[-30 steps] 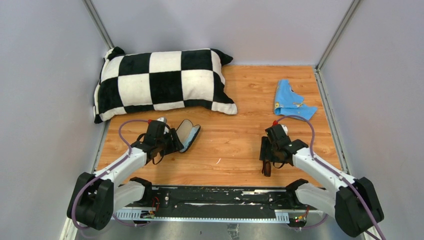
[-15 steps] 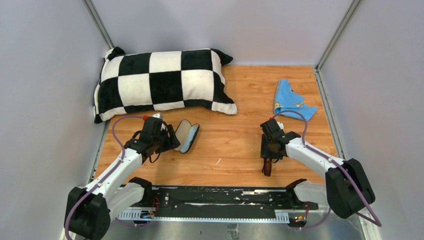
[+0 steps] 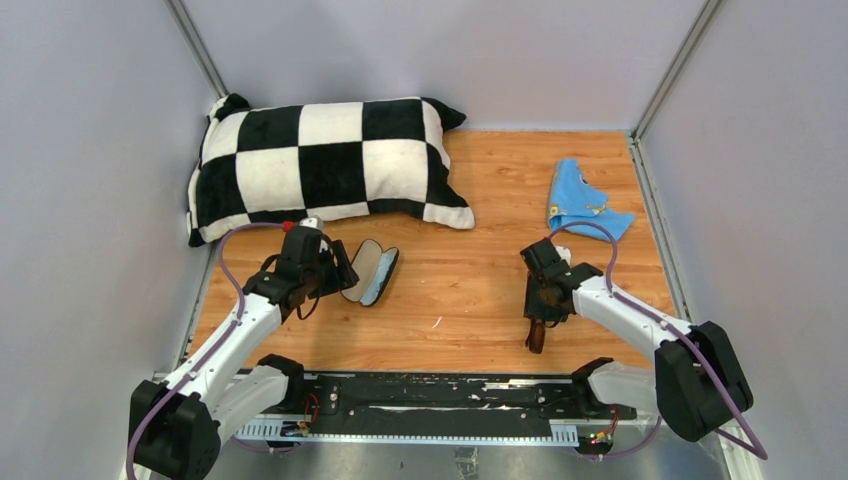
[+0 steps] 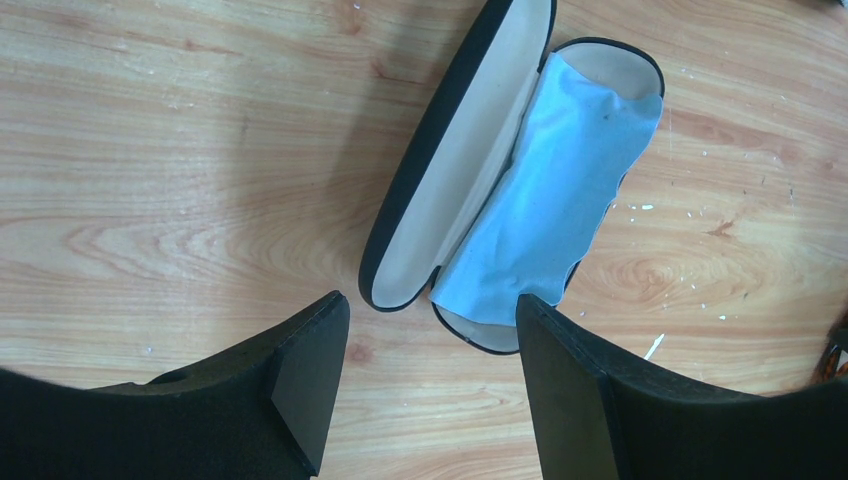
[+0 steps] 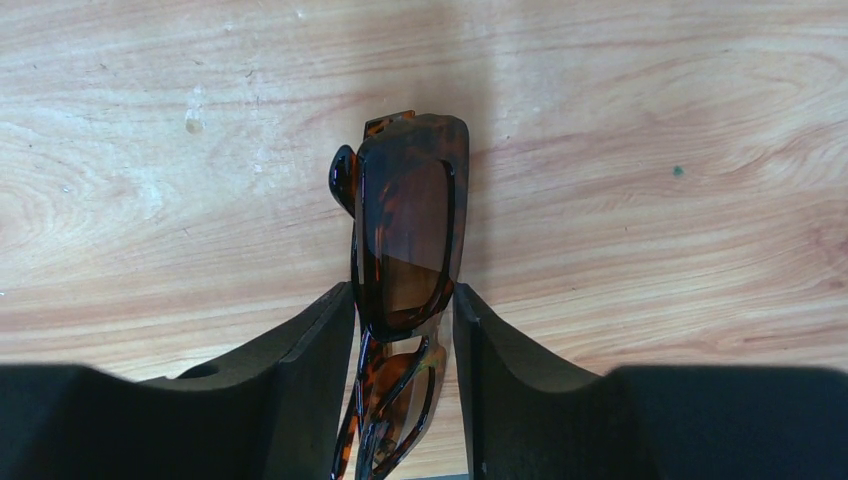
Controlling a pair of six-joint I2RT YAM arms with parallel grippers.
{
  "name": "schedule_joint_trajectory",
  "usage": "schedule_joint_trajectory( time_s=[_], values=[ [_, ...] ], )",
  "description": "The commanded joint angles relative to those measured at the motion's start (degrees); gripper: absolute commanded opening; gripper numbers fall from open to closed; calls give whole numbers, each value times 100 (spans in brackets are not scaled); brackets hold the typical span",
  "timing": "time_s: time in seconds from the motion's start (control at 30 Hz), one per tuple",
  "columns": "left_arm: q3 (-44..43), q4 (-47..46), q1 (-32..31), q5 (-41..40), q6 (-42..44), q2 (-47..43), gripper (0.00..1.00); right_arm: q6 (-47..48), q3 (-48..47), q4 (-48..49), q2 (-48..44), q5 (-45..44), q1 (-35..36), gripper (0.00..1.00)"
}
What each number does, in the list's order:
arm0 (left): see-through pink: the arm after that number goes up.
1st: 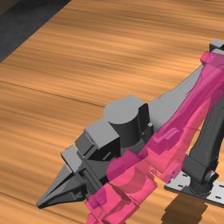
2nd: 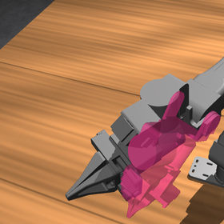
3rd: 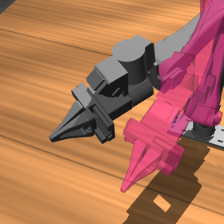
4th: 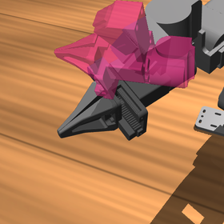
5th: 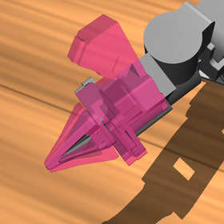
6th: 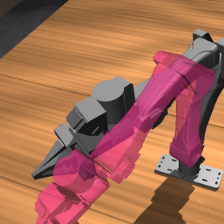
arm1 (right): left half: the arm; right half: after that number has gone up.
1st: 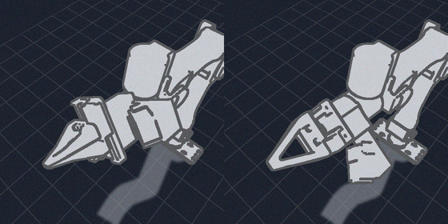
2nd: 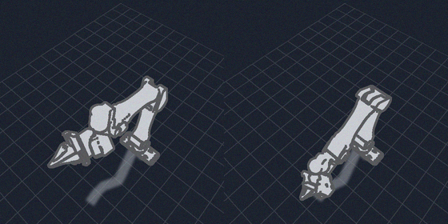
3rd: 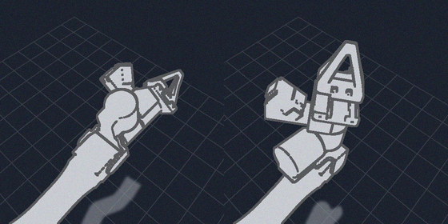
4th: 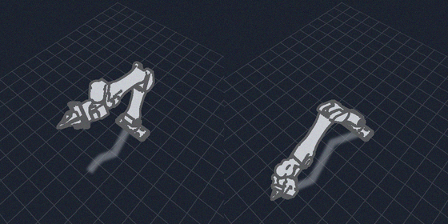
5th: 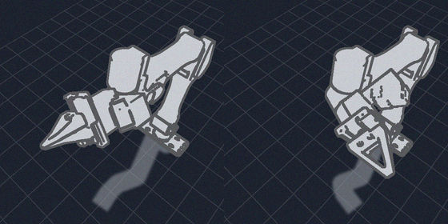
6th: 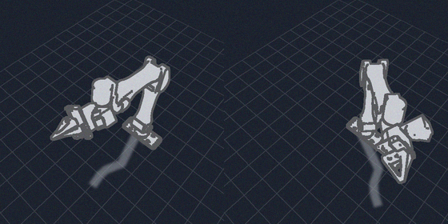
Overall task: Organize the sunglasses
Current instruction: Adjust the sunglasses at the center of the board.
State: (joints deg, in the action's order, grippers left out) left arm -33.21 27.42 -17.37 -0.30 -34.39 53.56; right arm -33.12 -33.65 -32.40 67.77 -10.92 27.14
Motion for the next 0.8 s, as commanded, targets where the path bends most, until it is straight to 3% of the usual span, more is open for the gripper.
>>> schedule_joint_trajectory(
  time_s=[0.0, 0.33, 0.63, 0.77],
  values=[
    [-66, 102, 31, -50, 81, -10, 69, -252, -30, -261, -41, -16, 83, 45],
    [-64, 44, 31, -6, 91, 47, 69, -181, -412, -93, 431, -38, 799, 43],
    [-72, 98, 31, -6, 121, -36, 68, 414, -1426, -167, 1620, -394, 2215, 54],
    [-115, 138, 31, 105, 143, 20, 69, 627, -1685, -205, 1722, -324, 2396, 63]
  ],
)
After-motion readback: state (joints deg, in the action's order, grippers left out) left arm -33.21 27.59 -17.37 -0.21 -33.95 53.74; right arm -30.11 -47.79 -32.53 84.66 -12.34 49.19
